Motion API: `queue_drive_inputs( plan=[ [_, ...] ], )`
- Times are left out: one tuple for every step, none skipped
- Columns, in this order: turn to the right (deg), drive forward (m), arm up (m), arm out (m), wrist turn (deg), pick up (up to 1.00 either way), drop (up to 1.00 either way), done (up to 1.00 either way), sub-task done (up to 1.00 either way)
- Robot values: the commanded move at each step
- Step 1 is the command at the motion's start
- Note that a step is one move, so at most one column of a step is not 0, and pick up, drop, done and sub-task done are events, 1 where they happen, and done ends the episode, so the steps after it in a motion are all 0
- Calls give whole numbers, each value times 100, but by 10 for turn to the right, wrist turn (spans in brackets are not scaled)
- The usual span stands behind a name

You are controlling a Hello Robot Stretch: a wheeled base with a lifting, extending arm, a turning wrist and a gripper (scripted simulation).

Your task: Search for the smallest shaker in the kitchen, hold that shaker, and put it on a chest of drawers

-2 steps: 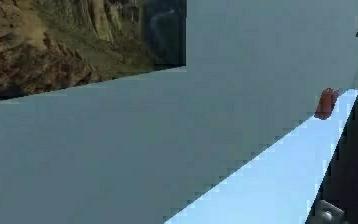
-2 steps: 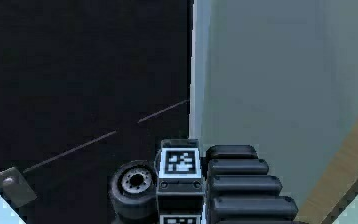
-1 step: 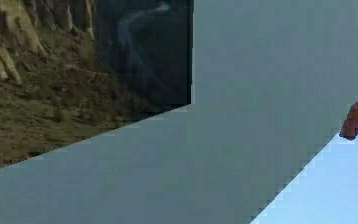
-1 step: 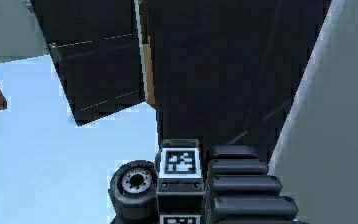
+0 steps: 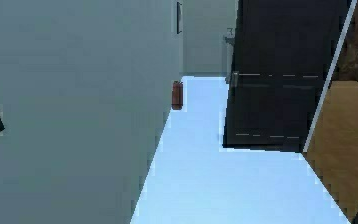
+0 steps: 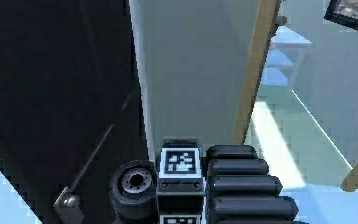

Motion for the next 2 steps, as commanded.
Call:
queue_drive_inputs(
  plan=[
    [30,0,0,0,0,0,0,0,0],
    [0,45,0,0,0,0,0,0,0]
  ],
)
